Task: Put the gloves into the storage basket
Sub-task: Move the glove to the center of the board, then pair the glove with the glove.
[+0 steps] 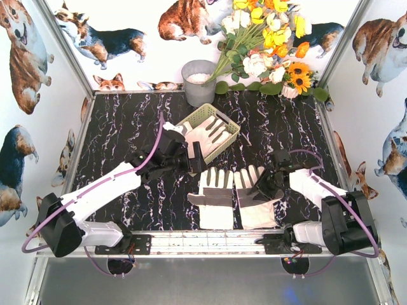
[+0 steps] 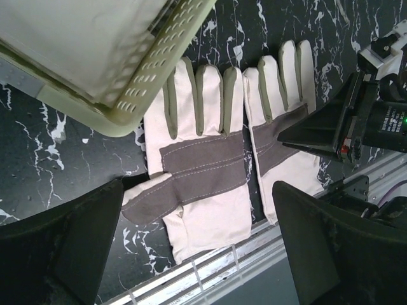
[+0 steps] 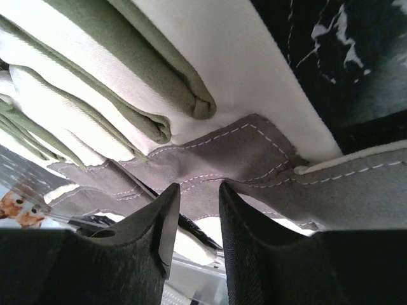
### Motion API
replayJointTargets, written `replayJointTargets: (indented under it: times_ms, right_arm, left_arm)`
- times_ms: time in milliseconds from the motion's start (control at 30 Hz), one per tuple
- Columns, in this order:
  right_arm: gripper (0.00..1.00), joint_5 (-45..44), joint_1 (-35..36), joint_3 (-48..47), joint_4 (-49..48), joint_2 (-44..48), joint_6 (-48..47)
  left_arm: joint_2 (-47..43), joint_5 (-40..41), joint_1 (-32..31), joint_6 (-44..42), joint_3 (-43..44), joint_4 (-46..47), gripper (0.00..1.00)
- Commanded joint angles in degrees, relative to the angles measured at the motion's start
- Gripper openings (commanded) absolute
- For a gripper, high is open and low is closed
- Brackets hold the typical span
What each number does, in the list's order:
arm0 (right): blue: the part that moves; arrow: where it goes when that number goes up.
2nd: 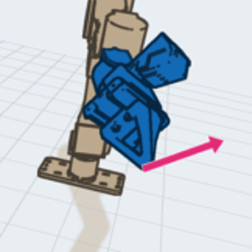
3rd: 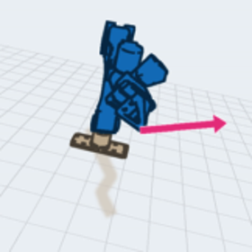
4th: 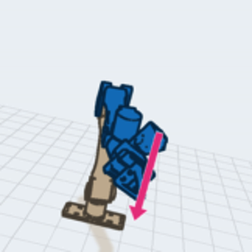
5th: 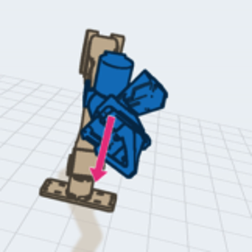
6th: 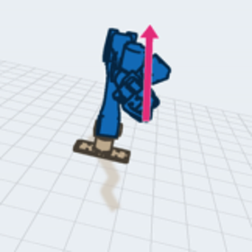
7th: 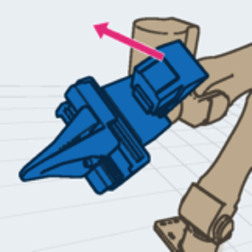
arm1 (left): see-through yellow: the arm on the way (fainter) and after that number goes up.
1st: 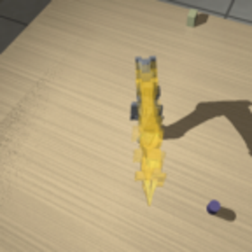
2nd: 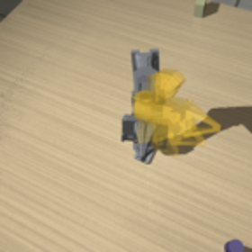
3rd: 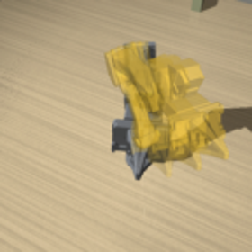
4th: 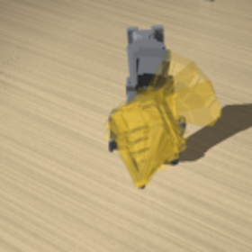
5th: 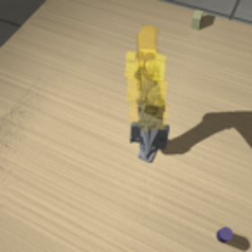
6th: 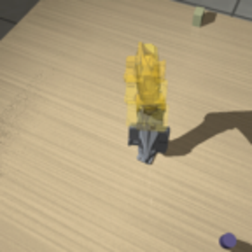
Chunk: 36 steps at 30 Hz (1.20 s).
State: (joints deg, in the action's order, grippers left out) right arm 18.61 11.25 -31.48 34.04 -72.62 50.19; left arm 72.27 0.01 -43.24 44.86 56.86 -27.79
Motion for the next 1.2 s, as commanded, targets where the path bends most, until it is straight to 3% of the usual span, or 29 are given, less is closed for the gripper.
replayJointTargets:
  times_ms: [0,200,433,600,867,1167]
  right_arm:
    - [0.34,4.1,0.9,0.9,-3.3,1.0,3.4]
    - [0.38,8.6,0.8,-4.4,-0.8,2.2,0.8]
    - [0.50,-6.8,-2.6,-15.8,15.0,6.4,-10.5]
    - [0.52,-3.4,-14.9,-13.0,15.4,6.5,-13.0]
    - [0.56,-7.9,-27.3,-9.5,17.1,7.8,-14.2]
    - [0.55,-1.3,-32.7,-5.0,11.2,3.3,-17.4]
  left_arm:
    - [1.5,2.0,-2.3,1.2,1.9,1.5,0.95]
    - [4.0,3.4,-5.0,1.7,4.8,1.2,0.95]
    - [9.2,1.4,-7.8,1.5,7.1,4.9,0.93]
    - [17.9,-3.0,-11.8,-1.6,12.1,8.2,0.78]
    - [33.8,-15.2,-16.8,-9.6,22.3,10.9,0.51]
    - [43.1,-12.7,-17.2,-9.7,26.0,6.8,0.45]
